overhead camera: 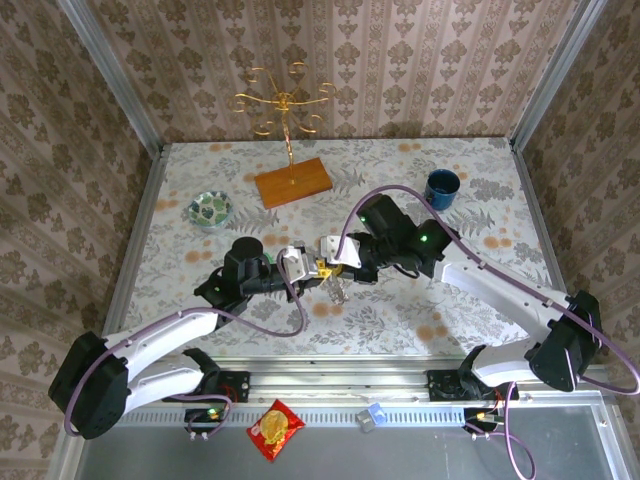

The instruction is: Put the keys on the keyring

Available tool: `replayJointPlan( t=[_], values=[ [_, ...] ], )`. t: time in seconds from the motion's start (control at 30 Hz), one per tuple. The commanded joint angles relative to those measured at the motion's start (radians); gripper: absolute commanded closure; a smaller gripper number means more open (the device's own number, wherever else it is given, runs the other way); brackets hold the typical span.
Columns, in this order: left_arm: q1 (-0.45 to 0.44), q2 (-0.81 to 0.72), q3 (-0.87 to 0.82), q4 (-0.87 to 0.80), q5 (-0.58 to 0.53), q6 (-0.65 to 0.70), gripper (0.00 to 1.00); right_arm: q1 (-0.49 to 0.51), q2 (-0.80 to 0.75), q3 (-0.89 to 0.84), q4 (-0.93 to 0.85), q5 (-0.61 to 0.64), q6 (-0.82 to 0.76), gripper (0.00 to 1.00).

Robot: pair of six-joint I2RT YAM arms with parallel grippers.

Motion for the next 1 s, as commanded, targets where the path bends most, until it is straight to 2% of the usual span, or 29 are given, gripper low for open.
replayJointPlan(
  t=[0.0,0.13,0.5,0.83,0.97],
  values=[
    [-0.003,-0.012,0.018,0.043,0.038,-0.007,1.00,-0.052,-0.077,-0.056,0.124,-0.125,0.092,0.72],
    [-0.002,-0.017,-0.013,0.122,0.045,-0.046,1.00,-0.118,-0.130,-0.138,0.190,-0.209,0.163,0.67],
    [-0.002,-0.005,-0.035,0.183,0.052,-0.081,1.00,-0.122,-0.126,-0.198,0.244,-0.236,0.206,0.67],
    [-0.002,-0.001,-0.032,0.199,0.056,-0.086,1.00,-0.122,-0.114,-0.189,0.241,-0.259,0.205,0.85],
    [-0.001,-0.001,-0.036,0.220,0.057,-0.094,1.00,-0.124,-0.118,-0.196,0.241,-0.269,0.207,0.98]
  ],
)
